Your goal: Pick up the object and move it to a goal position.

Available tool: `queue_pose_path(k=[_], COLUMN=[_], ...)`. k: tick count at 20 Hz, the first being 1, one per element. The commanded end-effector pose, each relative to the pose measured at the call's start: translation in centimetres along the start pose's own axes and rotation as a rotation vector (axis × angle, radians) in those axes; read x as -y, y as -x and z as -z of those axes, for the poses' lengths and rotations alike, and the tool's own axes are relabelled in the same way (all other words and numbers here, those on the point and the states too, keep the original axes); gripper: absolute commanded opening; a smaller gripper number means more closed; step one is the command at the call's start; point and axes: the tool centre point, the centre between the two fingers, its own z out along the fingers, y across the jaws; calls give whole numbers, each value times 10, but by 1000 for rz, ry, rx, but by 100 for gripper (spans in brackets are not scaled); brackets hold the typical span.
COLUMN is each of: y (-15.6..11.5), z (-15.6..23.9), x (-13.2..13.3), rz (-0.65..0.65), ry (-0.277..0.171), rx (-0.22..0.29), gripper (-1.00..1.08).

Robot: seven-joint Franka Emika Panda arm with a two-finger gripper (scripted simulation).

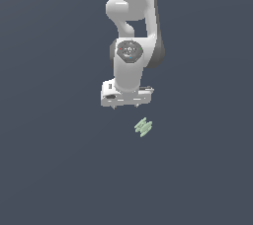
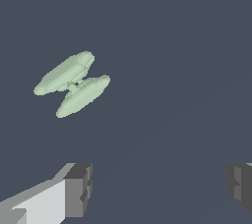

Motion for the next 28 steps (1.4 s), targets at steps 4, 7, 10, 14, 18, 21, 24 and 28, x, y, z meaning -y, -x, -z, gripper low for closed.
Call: queue_pose_path(k=[4, 7, 10, 14, 18, 21, 24, 28], y=[0, -2, -4, -8, -14, -19, -24, -30], z=[0, -1, -2, -5, -8, -12, -15, -20], x=[0, 1, 4, 9, 16, 22, 29, 38], rz=[-3, -22, -52, -109, -186, -258, -332, -432], ry=[0, -1, -3, -7, -12, -17, -22, -30], rx=[-1, -2, -5, -10, -17, -23, -29, -36], gripper=[100, 100, 100, 100, 100, 100, 100, 100])
